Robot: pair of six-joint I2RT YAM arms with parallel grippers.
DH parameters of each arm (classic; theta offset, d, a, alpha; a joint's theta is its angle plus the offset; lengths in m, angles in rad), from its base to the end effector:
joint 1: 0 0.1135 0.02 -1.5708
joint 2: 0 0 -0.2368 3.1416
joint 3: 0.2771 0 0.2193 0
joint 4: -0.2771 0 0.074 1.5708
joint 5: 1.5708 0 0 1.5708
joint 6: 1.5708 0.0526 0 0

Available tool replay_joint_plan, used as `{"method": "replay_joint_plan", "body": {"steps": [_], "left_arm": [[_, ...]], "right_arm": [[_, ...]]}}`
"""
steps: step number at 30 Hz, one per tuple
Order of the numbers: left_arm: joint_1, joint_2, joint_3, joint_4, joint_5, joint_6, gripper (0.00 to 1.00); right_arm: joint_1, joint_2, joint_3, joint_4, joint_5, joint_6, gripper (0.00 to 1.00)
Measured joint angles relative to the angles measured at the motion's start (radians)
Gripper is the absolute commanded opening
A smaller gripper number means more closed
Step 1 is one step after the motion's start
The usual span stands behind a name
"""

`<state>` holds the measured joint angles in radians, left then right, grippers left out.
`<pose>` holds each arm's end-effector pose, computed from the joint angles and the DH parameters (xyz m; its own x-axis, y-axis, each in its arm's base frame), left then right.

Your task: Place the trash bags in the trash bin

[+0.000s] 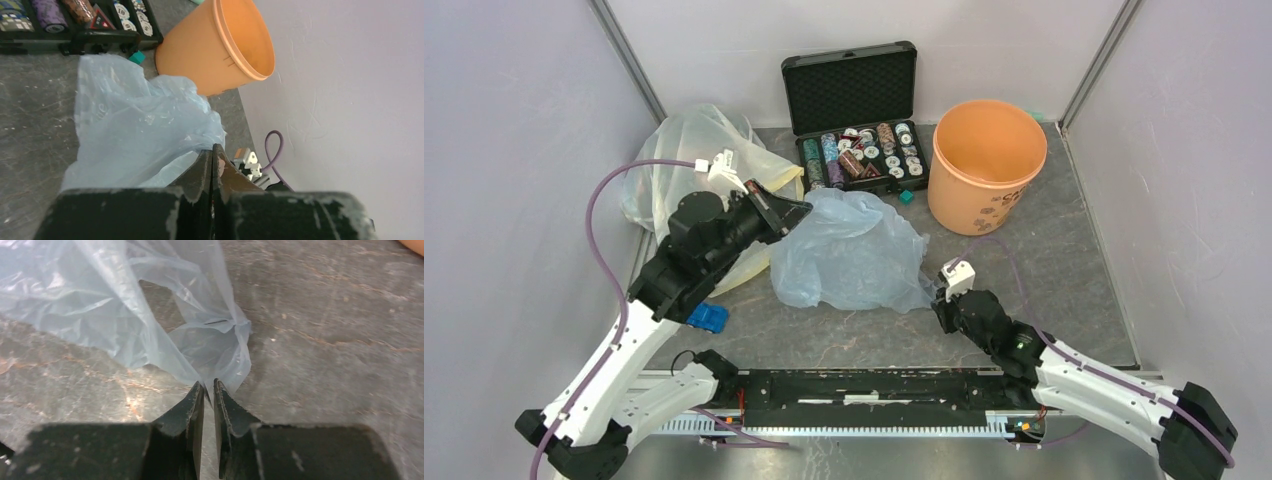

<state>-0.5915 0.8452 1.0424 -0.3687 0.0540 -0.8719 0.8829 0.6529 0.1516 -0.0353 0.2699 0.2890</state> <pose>0.1500 -0.1042 0.3692 -0.5512 -0.5506 -0.6269 0.2782 0.5871 -0.7602 0.1079 0.1092 0.1449 -0.4819 -0.1537 -0.8627 -0.4818 0.8688 0.1143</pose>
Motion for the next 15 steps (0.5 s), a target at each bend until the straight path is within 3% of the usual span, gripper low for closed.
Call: {"method": "replay_joint_plan", "body": {"steps": [6,10,12,15], "left_arm": [[0.041,-0.016,0.062,-0.107,0.016,0.056,0.02],[0.053,-0.016,0.063,-0.133,0.055,0.075,0.02],[0.053,-0.011,0.063,-0.131,0.084,0.092,0.02],[0.053,-0.001,0.063,-0.13,0.144,0.125,0.02]], "right_arm": [[0.0,-0.069,0.006,-0.079,0.105,0.037,0.33],[0.0,-0.132,0.006,-0.092,0.089,0.031,0.67],[0.0,-0.163,0.006,-0.082,0.043,0.019,0.77],[0.0,-0.205,0.007,-0.047,-0.05,-0.011,0.82]]}}
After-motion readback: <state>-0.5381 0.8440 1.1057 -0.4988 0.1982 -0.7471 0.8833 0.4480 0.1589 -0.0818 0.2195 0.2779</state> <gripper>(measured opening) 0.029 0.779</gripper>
